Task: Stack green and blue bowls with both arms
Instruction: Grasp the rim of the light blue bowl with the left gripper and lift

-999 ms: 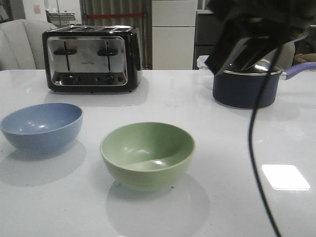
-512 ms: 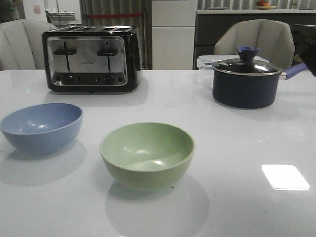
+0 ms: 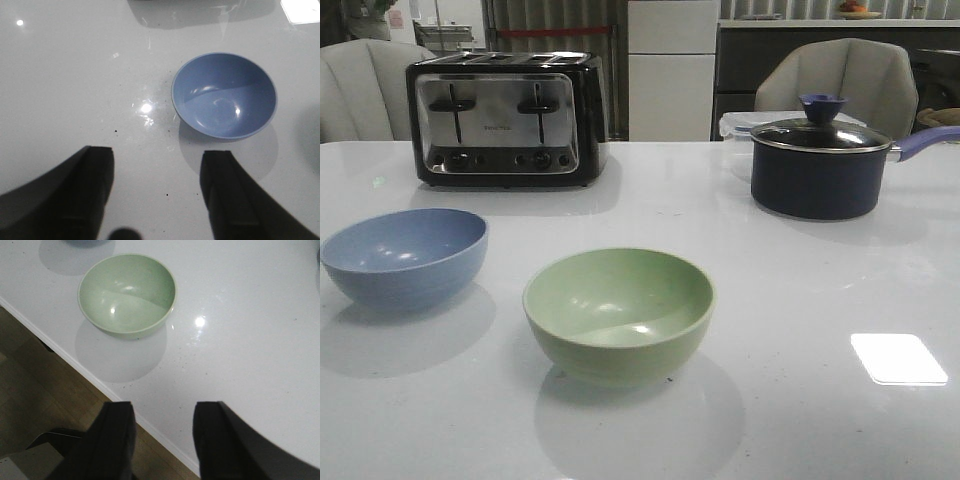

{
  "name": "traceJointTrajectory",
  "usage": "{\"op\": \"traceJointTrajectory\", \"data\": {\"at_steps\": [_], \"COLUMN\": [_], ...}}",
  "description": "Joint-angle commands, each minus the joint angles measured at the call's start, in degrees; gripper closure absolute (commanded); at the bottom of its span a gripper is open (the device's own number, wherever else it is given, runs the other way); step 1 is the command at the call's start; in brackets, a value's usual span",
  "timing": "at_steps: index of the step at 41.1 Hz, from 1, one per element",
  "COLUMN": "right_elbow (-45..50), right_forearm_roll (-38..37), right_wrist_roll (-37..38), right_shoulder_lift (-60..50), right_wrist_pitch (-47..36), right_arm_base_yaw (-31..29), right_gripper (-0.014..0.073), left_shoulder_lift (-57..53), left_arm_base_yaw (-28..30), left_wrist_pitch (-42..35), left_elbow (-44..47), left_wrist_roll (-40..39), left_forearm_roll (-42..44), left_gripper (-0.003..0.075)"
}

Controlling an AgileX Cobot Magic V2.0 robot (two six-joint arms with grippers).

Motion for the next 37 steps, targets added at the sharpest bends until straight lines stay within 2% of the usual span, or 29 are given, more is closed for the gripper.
{"op": "traceJointTrajectory", "data": {"at_steps": [1,3,20,34,37], "right_elbow": [-1.62,-1.62,-1.62,-1.62,-1.62], "right_forearm_roll": [-0.14,-0.14,-0.14,-0.14,-0.14], "right_wrist_roll": [-0.67,-0.67,-0.67,-0.67,-0.67], "right_shoulder_lift": [-0.3,-0.3,-0.3,-0.3,-0.3], "right_wrist_pitch": [-3.46,-3.46,-3.46,-3.46,-3.46], "right_arm_base_yaw": [0.26,0.26,0.26,0.26,0.26], "right_gripper": [0.0188,0.0188,0.0188,0.0188,0.0188], "left_shoulder_lift": [5.61,9.04,35.8,47.19,48.06], "left_arm_base_yaw": [-0.38,-0.38,-0.38,-0.38,-0.38], "left_wrist_pitch": [-2.35,-2.13,-2.43,-9.09,-10.02], "left_elbow": [-4.8,-6.35,-19.13,-22.68,-22.8], "left_wrist_roll": [0.07,0.07,0.07,0.07,0.07], "left_forearm_roll": [-0.26,-0.3,-7.38,-8.16,-8.16], "left_gripper": [0.0127,0.0106,0.0106,0.0108,0.0129]}}
